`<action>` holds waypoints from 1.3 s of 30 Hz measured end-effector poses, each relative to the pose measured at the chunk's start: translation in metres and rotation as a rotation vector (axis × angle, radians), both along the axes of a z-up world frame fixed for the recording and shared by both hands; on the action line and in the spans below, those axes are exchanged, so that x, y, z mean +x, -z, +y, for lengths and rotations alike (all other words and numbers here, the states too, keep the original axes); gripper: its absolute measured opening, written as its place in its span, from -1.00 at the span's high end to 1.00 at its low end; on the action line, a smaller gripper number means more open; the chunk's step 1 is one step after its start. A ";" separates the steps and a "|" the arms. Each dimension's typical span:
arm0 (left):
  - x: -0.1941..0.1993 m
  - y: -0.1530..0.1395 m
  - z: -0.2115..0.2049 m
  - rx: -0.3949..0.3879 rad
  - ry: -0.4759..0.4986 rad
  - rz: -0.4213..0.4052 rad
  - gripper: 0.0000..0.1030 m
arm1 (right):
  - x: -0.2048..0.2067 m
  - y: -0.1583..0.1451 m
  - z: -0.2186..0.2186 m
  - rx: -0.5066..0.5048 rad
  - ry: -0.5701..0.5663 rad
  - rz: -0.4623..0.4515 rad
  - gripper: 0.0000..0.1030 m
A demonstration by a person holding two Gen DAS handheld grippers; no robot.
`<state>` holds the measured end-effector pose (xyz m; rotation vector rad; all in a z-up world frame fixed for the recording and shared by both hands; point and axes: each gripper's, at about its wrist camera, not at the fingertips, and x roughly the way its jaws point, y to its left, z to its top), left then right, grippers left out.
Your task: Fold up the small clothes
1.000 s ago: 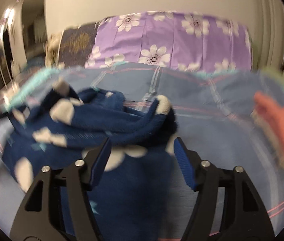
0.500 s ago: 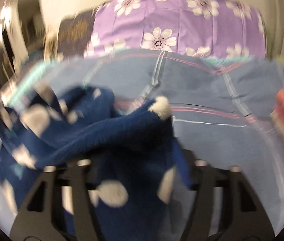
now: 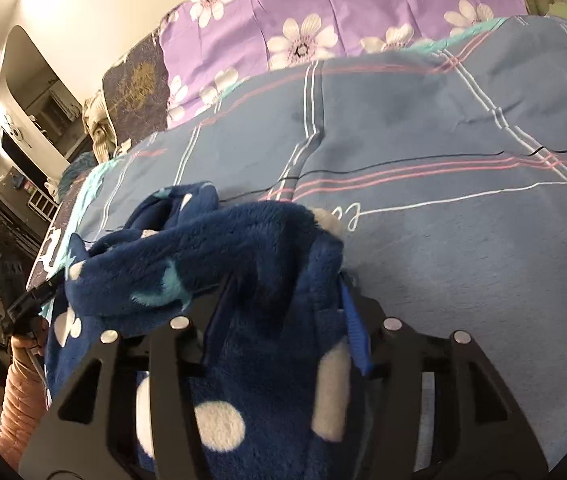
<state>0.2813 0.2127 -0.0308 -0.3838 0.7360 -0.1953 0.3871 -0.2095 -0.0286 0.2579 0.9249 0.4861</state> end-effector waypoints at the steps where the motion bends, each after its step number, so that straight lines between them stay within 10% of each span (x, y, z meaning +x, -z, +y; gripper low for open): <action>1: 0.003 -0.001 -0.003 0.021 0.005 0.005 0.86 | -0.002 -0.004 0.002 -0.006 0.006 -0.015 0.51; 8: -0.052 -0.060 -0.003 0.087 -0.050 -0.260 0.86 | -0.039 -0.060 -0.012 0.091 0.032 -0.240 0.71; 15: 0.001 0.014 0.003 0.258 -0.118 0.050 0.49 | 0.003 0.010 0.020 -0.258 0.137 -0.051 0.40; 27: -0.108 -0.014 -0.015 0.206 -0.057 -0.057 -0.27 | -0.120 -0.015 -0.034 -0.196 0.121 -0.147 0.03; 36: -0.222 0.003 -0.039 0.176 -0.040 0.000 -0.29 | -0.228 0.014 -0.060 -0.142 0.076 -0.055 -0.30; 39: -0.247 0.013 -0.037 0.042 -0.044 0.036 -0.29 | -0.243 0.027 -0.077 0.000 0.103 0.052 -0.34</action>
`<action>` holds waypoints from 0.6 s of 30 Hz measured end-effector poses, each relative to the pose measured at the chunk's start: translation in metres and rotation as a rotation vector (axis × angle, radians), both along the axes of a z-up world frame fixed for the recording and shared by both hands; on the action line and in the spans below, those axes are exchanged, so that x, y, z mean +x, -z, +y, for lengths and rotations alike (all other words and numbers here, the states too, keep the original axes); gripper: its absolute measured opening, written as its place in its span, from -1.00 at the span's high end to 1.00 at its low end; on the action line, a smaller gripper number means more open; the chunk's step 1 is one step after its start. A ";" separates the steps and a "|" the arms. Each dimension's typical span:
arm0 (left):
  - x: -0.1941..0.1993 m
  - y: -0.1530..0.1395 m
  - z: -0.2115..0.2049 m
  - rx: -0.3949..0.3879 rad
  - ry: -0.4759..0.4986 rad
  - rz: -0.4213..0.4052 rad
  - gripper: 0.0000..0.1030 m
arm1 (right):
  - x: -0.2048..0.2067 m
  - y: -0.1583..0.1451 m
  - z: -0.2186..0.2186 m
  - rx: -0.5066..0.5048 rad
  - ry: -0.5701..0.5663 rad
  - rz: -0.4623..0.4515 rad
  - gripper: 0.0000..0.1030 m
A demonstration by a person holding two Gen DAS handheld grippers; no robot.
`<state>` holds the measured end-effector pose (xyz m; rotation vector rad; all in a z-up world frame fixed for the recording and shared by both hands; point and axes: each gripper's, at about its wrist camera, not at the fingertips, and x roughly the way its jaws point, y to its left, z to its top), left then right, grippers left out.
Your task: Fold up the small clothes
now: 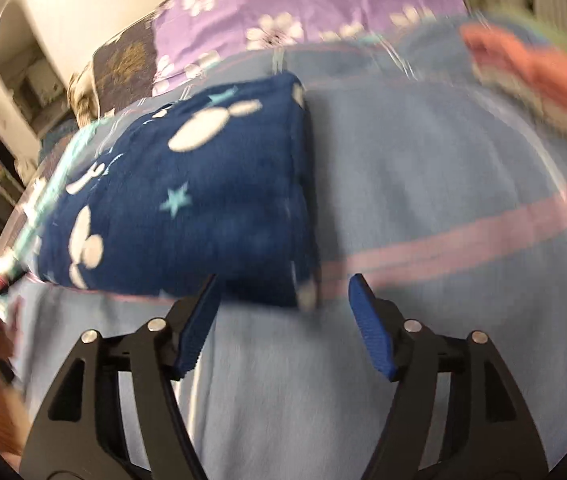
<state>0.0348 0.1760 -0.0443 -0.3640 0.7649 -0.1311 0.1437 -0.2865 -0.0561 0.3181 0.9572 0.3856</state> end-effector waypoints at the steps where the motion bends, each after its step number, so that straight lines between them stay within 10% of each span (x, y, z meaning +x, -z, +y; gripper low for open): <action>1: -0.002 0.003 0.000 -0.041 0.012 0.004 -0.34 | -0.003 0.006 -0.002 0.060 -0.006 0.037 -0.35; 6: 0.026 0.028 0.000 -0.174 -0.015 0.039 -0.50 | 0.020 0.022 0.000 0.284 0.042 0.103 -0.62; 9: 0.051 0.046 0.020 -0.386 -0.121 0.027 -0.45 | 0.046 0.030 0.004 0.397 0.100 0.144 -0.68; 10: 0.058 0.050 0.027 -0.448 -0.155 0.017 0.13 | 0.053 0.030 0.008 0.394 0.124 0.148 -0.67; 12: 0.067 0.056 0.032 -0.492 -0.162 0.036 0.50 | 0.063 0.026 0.018 0.333 0.151 0.168 0.33; 18: 0.036 -0.001 0.032 -0.353 -0.120 -0.079 0.77 | 0.034 -0.029 0.014 0.308 0.077 0.061 0.63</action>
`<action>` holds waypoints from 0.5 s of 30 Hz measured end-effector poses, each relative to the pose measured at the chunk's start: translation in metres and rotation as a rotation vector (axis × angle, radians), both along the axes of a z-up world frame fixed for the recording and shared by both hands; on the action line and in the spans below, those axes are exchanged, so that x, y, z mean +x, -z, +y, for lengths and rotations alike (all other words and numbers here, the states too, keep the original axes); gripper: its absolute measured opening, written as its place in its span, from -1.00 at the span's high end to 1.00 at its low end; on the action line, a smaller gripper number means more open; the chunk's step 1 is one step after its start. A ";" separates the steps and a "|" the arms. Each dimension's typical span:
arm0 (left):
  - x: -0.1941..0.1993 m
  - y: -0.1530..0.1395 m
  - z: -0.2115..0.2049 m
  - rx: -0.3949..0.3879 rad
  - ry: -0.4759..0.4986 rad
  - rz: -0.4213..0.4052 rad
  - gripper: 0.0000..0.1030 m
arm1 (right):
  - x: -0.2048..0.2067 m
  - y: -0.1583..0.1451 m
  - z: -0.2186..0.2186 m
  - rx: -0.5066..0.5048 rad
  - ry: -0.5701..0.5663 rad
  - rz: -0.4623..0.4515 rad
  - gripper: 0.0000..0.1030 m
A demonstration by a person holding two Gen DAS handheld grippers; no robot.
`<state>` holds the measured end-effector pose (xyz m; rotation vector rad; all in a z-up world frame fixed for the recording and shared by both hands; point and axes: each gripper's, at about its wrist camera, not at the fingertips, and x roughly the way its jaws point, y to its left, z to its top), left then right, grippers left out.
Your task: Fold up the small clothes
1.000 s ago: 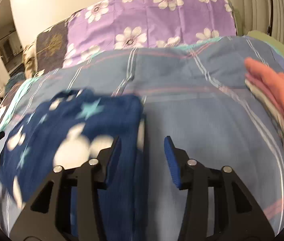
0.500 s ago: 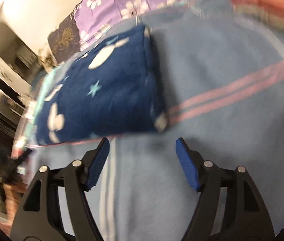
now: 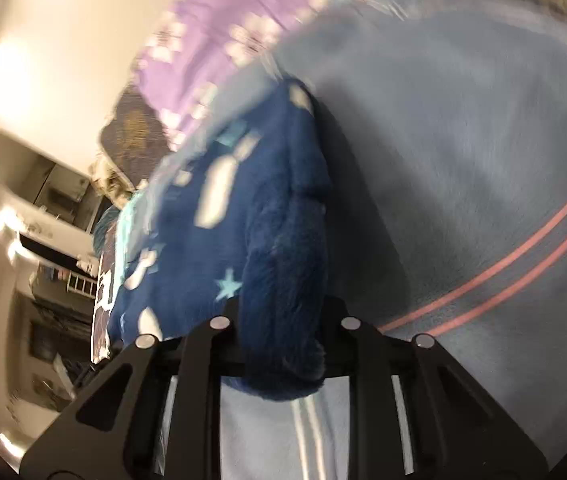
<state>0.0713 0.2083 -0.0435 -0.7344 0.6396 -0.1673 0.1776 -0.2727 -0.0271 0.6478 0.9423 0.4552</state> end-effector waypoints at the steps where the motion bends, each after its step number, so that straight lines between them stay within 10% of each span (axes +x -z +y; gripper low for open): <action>1: -0.009 -0.011 0.000 0.026 0.007 -0.013 0.77 | -0.008 -0.005 0.001 -0.002 -0.020 -0.002 0.64; 7: -0.073 -0.009 -0.020 0.171 0.063 0.084 0.75 | -0.070 0.023 0.005 -0.142 -0.092 0.070 0.58; 11: -0.088 0.000 -0.025 0.387 -0.025 0.188 0.71 | -0.088 0.042 -0.015 -0.156 -0.055 0.074 0.20; 15: -0.089 -0.053 -0.059 0.602 -0.066 0.072 0.40 | -0.095 0.006 -0.034 -0.241 0.008 -0.096 0.22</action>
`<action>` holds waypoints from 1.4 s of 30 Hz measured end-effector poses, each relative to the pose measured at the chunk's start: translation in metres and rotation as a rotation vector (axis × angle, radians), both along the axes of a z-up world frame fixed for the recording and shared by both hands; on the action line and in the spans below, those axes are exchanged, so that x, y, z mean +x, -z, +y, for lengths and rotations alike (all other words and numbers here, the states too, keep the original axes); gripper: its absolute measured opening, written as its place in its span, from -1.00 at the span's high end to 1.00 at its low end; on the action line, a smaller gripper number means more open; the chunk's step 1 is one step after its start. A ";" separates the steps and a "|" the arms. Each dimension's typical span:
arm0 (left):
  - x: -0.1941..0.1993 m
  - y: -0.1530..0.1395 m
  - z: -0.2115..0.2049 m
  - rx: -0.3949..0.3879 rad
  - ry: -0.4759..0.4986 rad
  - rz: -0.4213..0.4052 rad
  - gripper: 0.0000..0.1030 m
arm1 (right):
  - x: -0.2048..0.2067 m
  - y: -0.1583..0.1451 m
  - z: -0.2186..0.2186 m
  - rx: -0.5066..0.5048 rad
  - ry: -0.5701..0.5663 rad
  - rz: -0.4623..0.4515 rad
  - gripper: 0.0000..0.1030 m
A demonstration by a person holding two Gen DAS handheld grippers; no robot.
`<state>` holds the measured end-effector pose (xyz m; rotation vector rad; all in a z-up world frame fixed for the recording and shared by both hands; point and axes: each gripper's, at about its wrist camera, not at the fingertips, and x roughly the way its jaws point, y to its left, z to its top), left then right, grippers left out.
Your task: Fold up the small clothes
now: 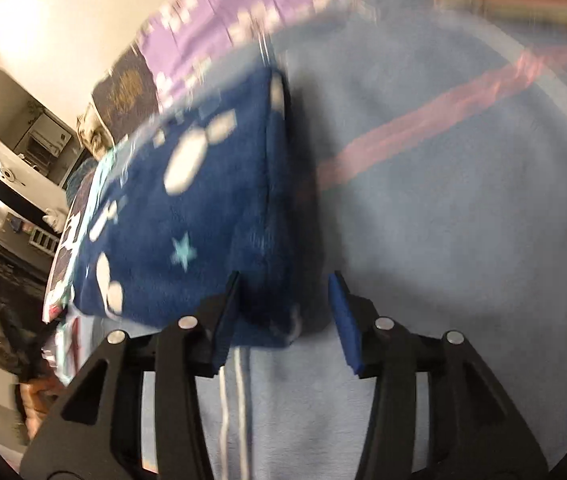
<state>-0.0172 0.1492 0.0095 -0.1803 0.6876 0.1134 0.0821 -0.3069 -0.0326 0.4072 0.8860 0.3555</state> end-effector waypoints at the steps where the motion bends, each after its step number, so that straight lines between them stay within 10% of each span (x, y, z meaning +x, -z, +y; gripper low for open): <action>1: 0.003 -0.014 -0.016 0.026 0.044 -0.031 0.28 | 0.001 -0.009 -0.003 -0.019 0.006 -0.043 0.32; 8: 0.076 -0.029 -0.197 0.013 0.487 0.028 0.11 | 0.045 -0.013 -0.025 -0.034 0.014 -0.055 0.74; 17: 0.098 0.023 -0.365 0.184 0.601 0.122 -0.37 | 0.123 0.014 -0.025 -0.001 -0.158 0.130 0.59; 21: 0.105 0.045 -0.369 0.334 0.561 0.112 -0.03 | 0.145 0.020 -0.007 0.014 -0.227 0.158 0.20; 25: 0.107 0.040 -0.330 0.189 0.535 0.144 0.62 | 0.153 0.021 0.010 -0.005 -0.278 0.149 0.19; 42: 0.103 0.038 -0.324 0.130 0.569 0.108 0.64 | 0.193 0.031 0.044 0.221 -0.359 0.264 -0.16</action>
